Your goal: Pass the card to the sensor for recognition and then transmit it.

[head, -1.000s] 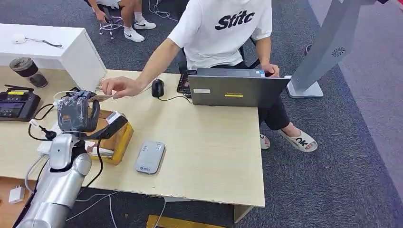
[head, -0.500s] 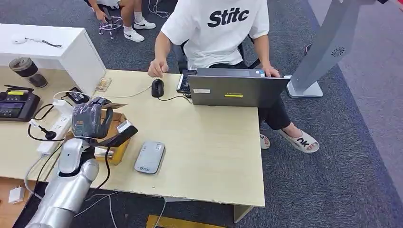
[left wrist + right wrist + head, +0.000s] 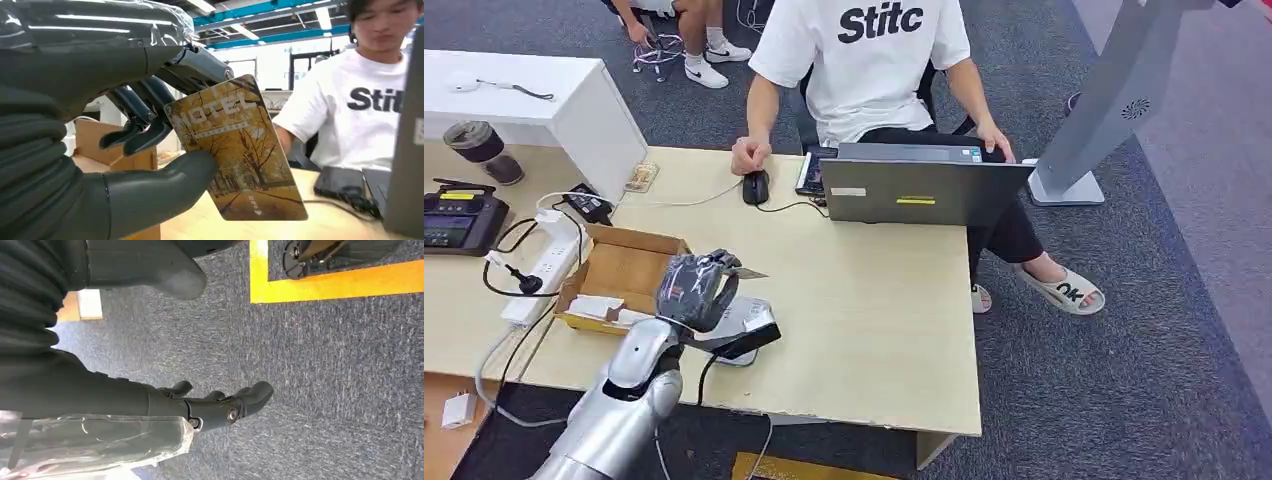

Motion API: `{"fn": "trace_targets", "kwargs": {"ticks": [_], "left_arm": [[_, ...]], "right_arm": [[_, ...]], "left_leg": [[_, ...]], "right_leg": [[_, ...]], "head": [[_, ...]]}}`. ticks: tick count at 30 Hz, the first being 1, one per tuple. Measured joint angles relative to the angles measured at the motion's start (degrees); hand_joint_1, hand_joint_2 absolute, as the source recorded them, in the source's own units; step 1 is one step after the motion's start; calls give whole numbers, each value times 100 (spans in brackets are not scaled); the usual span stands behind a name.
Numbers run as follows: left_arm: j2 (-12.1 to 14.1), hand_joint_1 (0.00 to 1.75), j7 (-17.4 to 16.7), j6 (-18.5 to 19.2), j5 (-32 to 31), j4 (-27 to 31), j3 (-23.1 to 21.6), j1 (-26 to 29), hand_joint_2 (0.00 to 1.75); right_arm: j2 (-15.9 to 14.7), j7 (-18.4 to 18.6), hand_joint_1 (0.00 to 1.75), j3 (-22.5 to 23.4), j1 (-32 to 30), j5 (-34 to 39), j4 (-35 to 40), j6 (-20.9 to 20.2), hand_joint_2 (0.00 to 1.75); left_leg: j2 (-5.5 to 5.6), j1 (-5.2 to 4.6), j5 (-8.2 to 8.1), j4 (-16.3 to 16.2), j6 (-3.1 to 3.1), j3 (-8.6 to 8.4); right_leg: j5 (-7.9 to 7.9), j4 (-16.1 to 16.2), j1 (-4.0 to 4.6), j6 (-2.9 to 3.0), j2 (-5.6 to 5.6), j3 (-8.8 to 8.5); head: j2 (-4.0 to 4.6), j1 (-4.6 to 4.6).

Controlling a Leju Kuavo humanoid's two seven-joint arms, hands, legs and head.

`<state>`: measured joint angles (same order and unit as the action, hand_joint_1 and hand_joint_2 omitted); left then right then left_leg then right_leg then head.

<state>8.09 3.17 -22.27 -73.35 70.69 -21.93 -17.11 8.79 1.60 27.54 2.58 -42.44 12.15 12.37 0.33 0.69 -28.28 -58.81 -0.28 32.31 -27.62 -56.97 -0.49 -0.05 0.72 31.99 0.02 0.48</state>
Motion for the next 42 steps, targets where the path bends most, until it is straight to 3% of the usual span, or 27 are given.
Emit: {"fn": "trace_targets", "kwargs": {"ticks": [12, 27, 36, 42], "left_arm": [[20, 175, -44, 81, -70, -24, -229, 119, 175], [201, 175, -641, 385, -494, -321, -229, 116, 175], [225, 175, -737, 378, -555, -487, -229, 108, 175], [179, 175, -713, 137, -542, -772, -229, 107, 175]], "right_arm": [[35, 4, 0, 61, -1, -4, 0, -7, 175], [59, 50, 0, 125, -3, -92, 0, -7, 175], [70, 79, 0, 149, -3, -109, 0, -9, 175], [70, 94, 0, 151, -2, -160, 0, -13, 175]], "left_leg": [[0, 1, 0, 0, 0, 1], [-1, 2, 1, 0, 1, 1], [0, 1, 0, 0, 0, 2], [1, 1, 1, 0, 1, -1]], "right_leg": [[0, -1, 1, 0, -1, 0], [0, -2, 2, 0, -1, 1], [0, -1, 1, 0, -2, -1], [0, -1, 1, 0, -5, -3]], "head": [[0, 2], [0, 2], [0, 2], [0, 0]]}}
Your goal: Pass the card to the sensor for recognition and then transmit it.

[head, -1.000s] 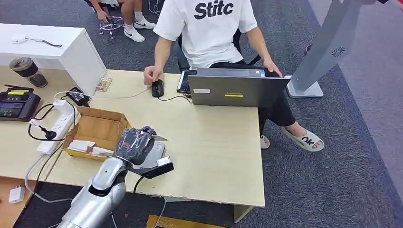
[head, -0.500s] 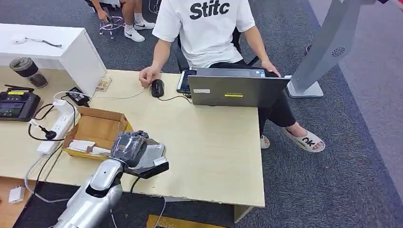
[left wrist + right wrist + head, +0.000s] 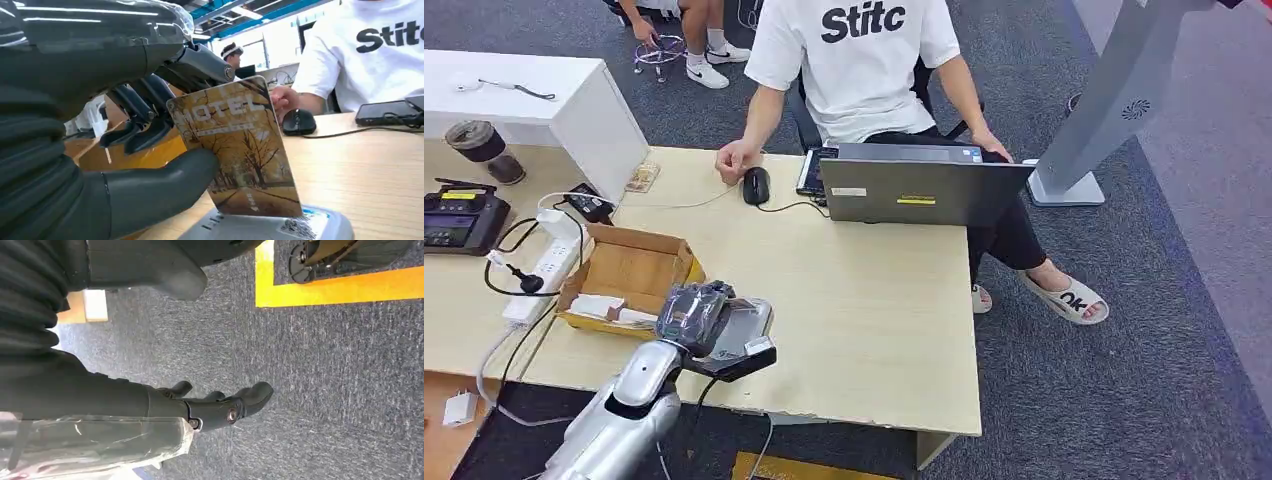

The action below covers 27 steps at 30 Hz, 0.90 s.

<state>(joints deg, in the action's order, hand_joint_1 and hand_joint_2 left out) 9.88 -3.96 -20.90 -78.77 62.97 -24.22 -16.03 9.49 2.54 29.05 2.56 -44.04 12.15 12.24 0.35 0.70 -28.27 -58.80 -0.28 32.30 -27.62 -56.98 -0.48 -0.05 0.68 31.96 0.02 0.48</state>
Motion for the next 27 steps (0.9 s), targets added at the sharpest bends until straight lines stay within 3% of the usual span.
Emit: {"fn": "trace_targets", "kwargs": {"ticks": [14, 27], "left_arm": [[-111, 175, 37, -238, 33, -317, 101, -33, 175], [315, 175, 2, -349, 28, 127, 526, -417, 175]], "right_arm": [[0, 68, 0, 0, -1, -77, 0, 9, 175], [0, 74, 0, 9, -8, -207, -2, 24, 175]], "left_leg": [[2, 0, 6, 0, 7, -16], [0, 5, 12, 0, 11, -8]], "right_leg": [[1, -4, 0, 1, -2, -15], [5, -8, 5, 8, 0, -3]], "head": [[0, 2], [0, 2]]}}
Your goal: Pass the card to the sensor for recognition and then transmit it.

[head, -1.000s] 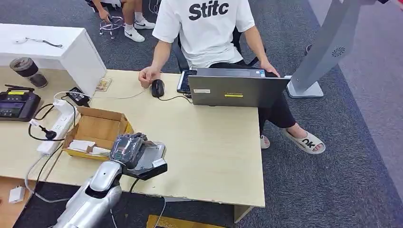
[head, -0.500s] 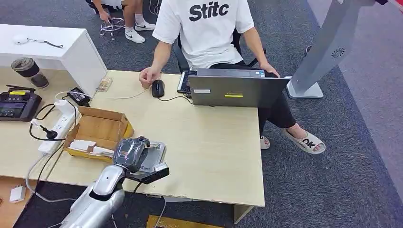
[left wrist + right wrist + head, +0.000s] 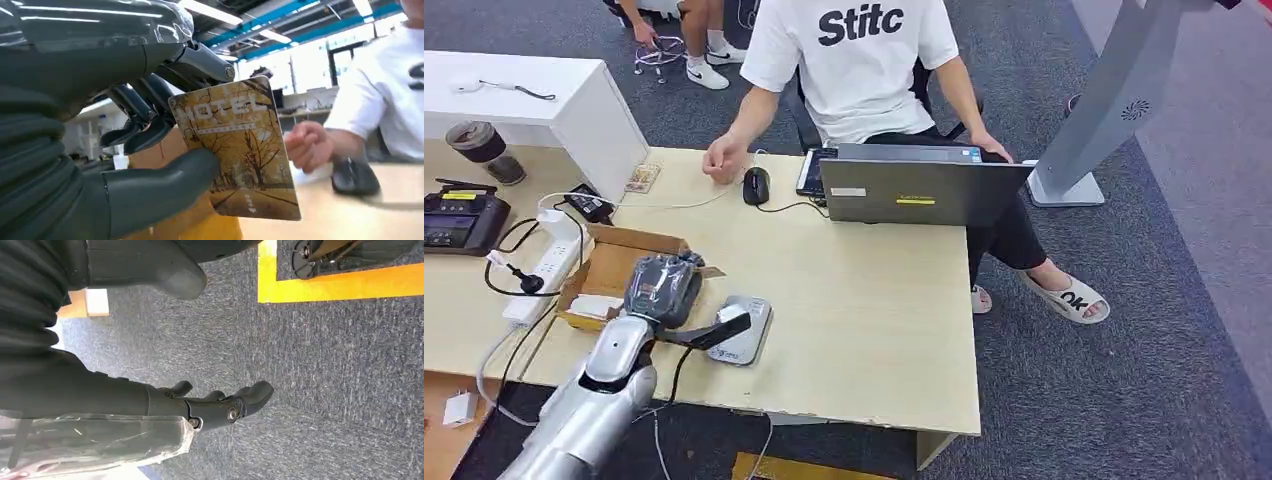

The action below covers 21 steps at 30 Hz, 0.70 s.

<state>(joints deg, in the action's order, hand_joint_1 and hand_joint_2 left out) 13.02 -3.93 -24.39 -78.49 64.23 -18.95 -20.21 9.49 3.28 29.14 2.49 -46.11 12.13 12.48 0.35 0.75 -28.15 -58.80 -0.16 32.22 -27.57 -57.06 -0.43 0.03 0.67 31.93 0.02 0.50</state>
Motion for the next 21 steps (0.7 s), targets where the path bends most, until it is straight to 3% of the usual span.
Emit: {"fn": "trace_targets", "kwargs": {"ticks": [11, 21], "left_arm": [[254, 175, 76, -11, 64, 322, 313, -404, 175], [287, 175, 111, -140, 352, 359, 438, -597, 175]], "right_arm": [[0, 46, 0, 0, 0, -215, -28, 55, 175], [0, 46, 0, 0, 2, -252, -33, 70, 175]], "left_leg": [[0, 0, 0, 0, 0, 2], [0, 0, 1, 0, 0, 3]], "right_leg": [[0, 0, 0, 0, 1, 2], [0, 0, 0, 0, 0, 4]], "head": [[0, 0], [0, 0]]}}
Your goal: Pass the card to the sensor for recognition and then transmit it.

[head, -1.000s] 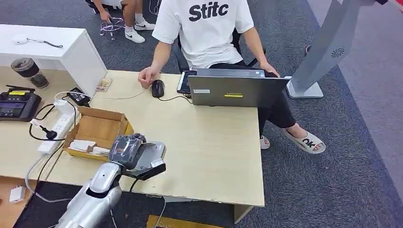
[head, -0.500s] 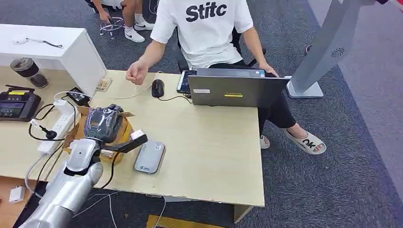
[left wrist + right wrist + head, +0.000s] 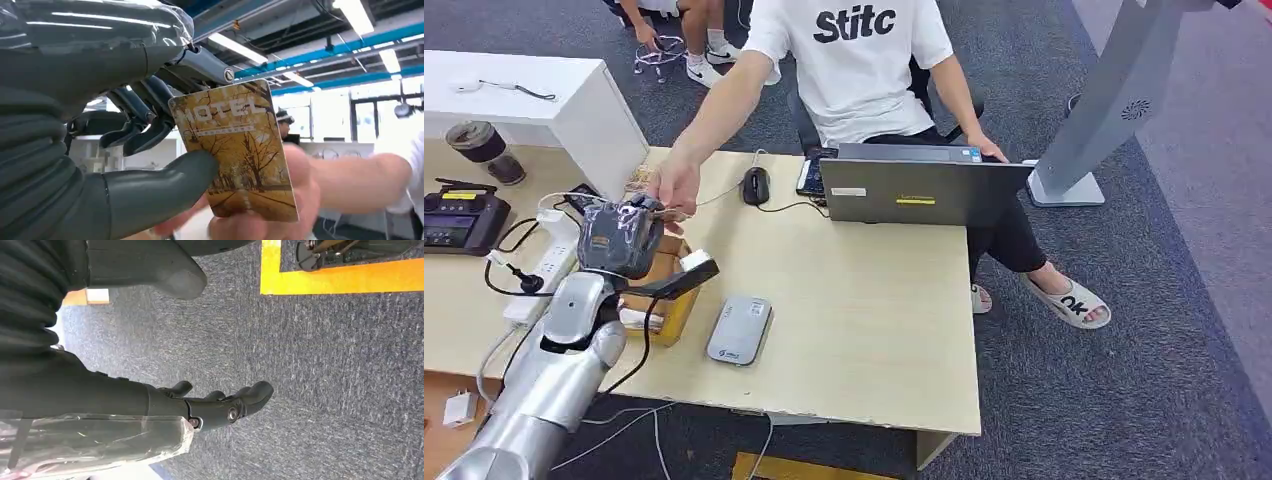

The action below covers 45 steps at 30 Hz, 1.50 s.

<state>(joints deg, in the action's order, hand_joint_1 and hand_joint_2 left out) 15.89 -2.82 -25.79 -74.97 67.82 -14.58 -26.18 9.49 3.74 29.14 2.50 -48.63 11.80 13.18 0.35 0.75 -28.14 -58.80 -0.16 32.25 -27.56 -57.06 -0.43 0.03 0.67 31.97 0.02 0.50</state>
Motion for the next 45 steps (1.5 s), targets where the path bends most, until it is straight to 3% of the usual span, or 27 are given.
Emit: {"fn": "trace_targets", "kwargs": {"ticks": [9, 10, 17, 20, 24, 27, 30, 33, 35, 40, 45], "left_arm": [[-9, 175, 24, 144, 264, 20, 161, -734, 175], [-11, 0, 0, 151, 253, 20, 162, -809, 175], [-15, 0, -199, -26, 504, 20, 282, -1142, 175], [2, 0, -80, -187, 835, 78, 421, -1065, 175], [66, 0, 175, -293, 1103, 444, 614, -720, 175], [201, 0, 367, -424, 1182, 1028, 745, -200, 175], [278, 0, 527, -295, 1572, 1642, 920, 398, 175], [431, 0, 535, 84, 1749, 2322, 1128, 965, 175], [598, 0, 418, 747, 1942, 2704, 1252, 1275, 175], [1021, 0, 356, 1909, 2480, 3326, 1513, 1665, 175], [1371, 0, 378, 2462, 2866, 3663, 1659, 1902, 175]], "right_arm": [[0, -24, 0, 0, 12, -44, 0, 0, 175], [0, -37, 0, 0, 11, -61, 0, 7, 175], [0, -42, 0, 0, 20, -72, 0, 44, 175], [0, -13, 0, 13, 15, -57, 0, 68, 175], [0, -20, 0, 79, 8, 22, 0, 90, 175], [0, 9, 0, 153, 0, 44, 0, 146, 175], [0, 13, 0, 239, -23, 133, 0, 183, 175], [0, -2, 0, 308, -54, 129, 0, 238, 175], [0, 32, 0, 343, -66, 81, 0, 279, 175], [0, 68, 0, 402, -85, 26, 0, 289, 175], [0, 68, 0, 437, -93, 0, 0, 280, 175]], "left_leg": [[-6, 0, 4, 0, -1, 0], [-8, 0, 4, 0, -1, 1], [-7, -1, 3, 0, -1, 6], [-8, 0, 3, 0, -1, 8], [-6, 1, 3, 1, -1, 10], [-15, 0, 3, 2, 0, 8], [-17, 0, 1, 2, 1, 11], [-15, 0, 0, 2, 1, 16], [-13, 2, 0, 2, 1, 18], [-13, 6, 2, 2, 3, 19], [-9, 6, 5, 2, 6, 20]], "right_leg": [[7, -1, 0, 3, 8, 2], [8, -2, 0, 3, 11, 4], [7, -2, 0, 3, 11, 6], [6, -2, 0, 3, 11, 8], [6, -3, 0, 3, 9, 8], [6, -5, 0, 3, 21, 10], [4, -4, 0, 4, 22, 13], [2, -2, 0, 5, 19, 18], [2, -2, 1, 6, 17, 20], [3, -4, 5, 7, 16, 21], [3, -5, 5, 7, 13, 20]], "head": [[0, -2], [0, 0], [0, -2], [0, -2], [0, 0], [0, 0], [0, 0], [0, 0], [0, -2], [0, 0], [0, 0]]}}
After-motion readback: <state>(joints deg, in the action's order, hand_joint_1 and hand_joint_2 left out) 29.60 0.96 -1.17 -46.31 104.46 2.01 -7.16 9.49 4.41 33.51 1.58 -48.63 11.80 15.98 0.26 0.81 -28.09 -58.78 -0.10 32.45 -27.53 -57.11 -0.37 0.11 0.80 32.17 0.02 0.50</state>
